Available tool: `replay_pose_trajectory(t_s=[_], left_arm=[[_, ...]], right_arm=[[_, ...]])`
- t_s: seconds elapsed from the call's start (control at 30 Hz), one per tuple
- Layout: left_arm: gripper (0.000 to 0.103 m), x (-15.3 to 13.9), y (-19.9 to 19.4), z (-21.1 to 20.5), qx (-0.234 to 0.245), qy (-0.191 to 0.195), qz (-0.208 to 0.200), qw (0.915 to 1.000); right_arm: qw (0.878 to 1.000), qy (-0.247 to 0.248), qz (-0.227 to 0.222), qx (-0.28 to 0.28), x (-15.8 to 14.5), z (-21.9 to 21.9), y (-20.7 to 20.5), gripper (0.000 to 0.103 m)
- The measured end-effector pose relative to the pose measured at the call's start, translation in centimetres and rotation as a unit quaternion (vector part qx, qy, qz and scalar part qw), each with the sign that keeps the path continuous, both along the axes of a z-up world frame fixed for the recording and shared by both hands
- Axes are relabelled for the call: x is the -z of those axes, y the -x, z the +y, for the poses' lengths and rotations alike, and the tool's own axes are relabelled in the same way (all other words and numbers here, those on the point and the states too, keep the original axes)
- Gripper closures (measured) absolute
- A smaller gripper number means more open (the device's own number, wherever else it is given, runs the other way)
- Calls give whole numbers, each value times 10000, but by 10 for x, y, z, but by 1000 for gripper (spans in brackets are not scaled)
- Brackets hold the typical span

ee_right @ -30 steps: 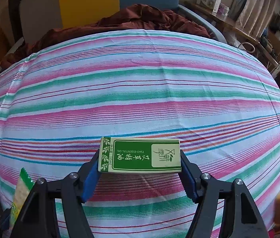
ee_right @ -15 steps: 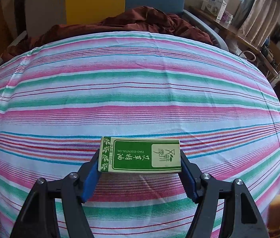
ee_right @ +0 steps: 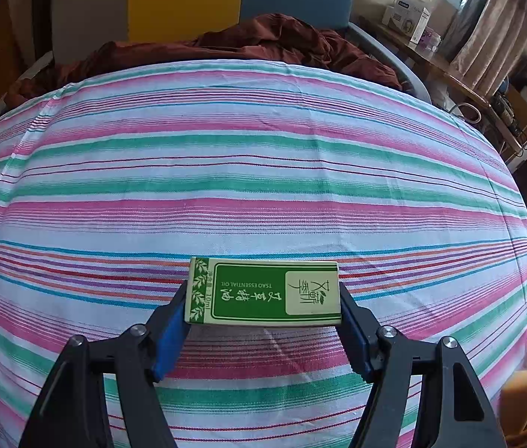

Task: Organize objects
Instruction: 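Carry the WEIDAN bag into the gold tray and open the left gripper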

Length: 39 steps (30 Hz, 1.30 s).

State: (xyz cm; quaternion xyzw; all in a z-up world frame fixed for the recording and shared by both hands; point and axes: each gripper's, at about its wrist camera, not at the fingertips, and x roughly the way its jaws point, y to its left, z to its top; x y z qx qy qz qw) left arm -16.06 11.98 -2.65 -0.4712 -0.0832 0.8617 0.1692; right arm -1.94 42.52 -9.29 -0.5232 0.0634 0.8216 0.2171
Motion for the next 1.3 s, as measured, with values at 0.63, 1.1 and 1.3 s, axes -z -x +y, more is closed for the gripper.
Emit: replay_pose_trajectory(t_s=[0.63, 1.1, 1.3], left_arm=[[59, 69, 78, 32, -250, 673, -877, 9936], [57, 8, 14, 20, -121, 833, 373, 9957], [57, -20, -31, 13, 86, 892, 989, 9911]], right_arm=[[9999, 70, 3, -97, 2, 0, 7, 31], [9999, 65, 10, -118, 3, 1, 9, 31], [9999, 8, 17, -138, 3, -2, 7, 31]])
